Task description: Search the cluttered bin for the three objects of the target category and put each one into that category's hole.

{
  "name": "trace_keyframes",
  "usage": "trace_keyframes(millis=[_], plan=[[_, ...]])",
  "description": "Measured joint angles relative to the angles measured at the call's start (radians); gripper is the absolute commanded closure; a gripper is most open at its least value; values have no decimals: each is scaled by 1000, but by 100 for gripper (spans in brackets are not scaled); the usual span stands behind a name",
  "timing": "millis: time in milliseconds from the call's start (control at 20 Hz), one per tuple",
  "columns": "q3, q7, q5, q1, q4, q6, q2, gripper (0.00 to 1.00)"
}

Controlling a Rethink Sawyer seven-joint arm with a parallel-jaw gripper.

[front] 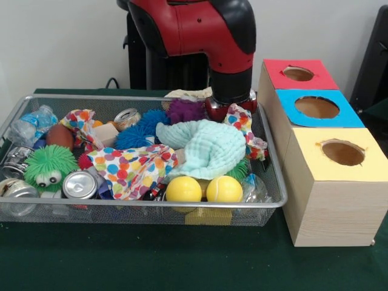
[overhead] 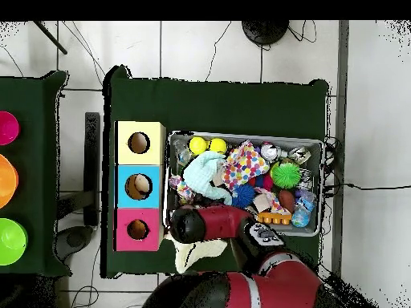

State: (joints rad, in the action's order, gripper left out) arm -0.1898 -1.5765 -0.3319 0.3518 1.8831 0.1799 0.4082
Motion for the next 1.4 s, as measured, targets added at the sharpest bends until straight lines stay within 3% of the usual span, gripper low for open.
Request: trace_keyframes(millis=[450,1400], plan=[[-45,0,-84,159,-77,184,-2,100],[-114,4,-204,247,-210,366,18,100]])
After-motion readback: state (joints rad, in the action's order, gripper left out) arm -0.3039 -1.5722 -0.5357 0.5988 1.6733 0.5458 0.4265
